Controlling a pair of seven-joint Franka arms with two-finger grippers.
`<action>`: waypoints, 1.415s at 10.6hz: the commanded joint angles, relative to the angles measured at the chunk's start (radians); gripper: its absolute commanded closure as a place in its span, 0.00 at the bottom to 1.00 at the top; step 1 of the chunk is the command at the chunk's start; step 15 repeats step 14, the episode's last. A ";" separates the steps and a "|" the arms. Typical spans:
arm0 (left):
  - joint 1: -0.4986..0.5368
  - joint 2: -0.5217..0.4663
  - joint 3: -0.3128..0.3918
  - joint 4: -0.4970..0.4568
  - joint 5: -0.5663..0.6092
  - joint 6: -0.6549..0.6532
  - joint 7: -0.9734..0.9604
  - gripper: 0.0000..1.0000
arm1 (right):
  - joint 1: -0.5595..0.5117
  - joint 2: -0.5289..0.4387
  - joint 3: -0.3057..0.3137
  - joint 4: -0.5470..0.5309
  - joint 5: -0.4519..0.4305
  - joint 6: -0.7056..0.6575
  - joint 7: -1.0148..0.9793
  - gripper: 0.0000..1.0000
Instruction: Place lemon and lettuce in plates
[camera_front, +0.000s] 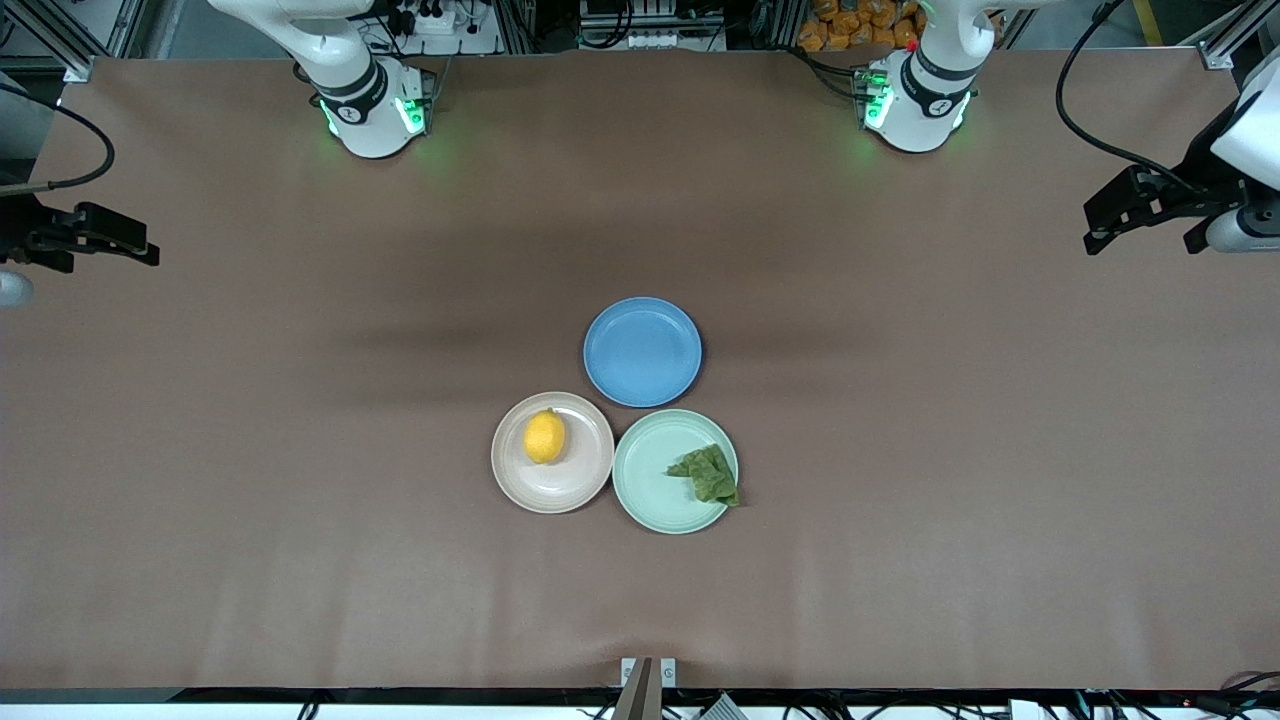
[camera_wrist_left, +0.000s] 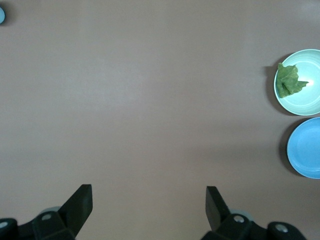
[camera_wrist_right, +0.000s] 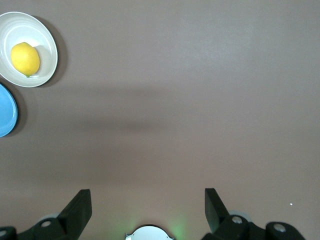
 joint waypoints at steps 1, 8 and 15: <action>0.002 0.005 0.006 0.019 -0.023 -0.025 0.023 0.00 | -0.016 -0.024 0.029 -0.001 -0.020 -0.013 0.017 0.00; 0.002 0.012 0.006 0.020 -0.026 -0.025 0.025 0.00 | -0.004 -0.019 0.037 0.002 -0.019 0.013 0.041 0.00; 0.002 0.012 0.006 0.019 -0.032 -0.025 0.028 0.00 | 0.024 -0.016 0.025 0.002 -0.025 0.014 0.041 0.00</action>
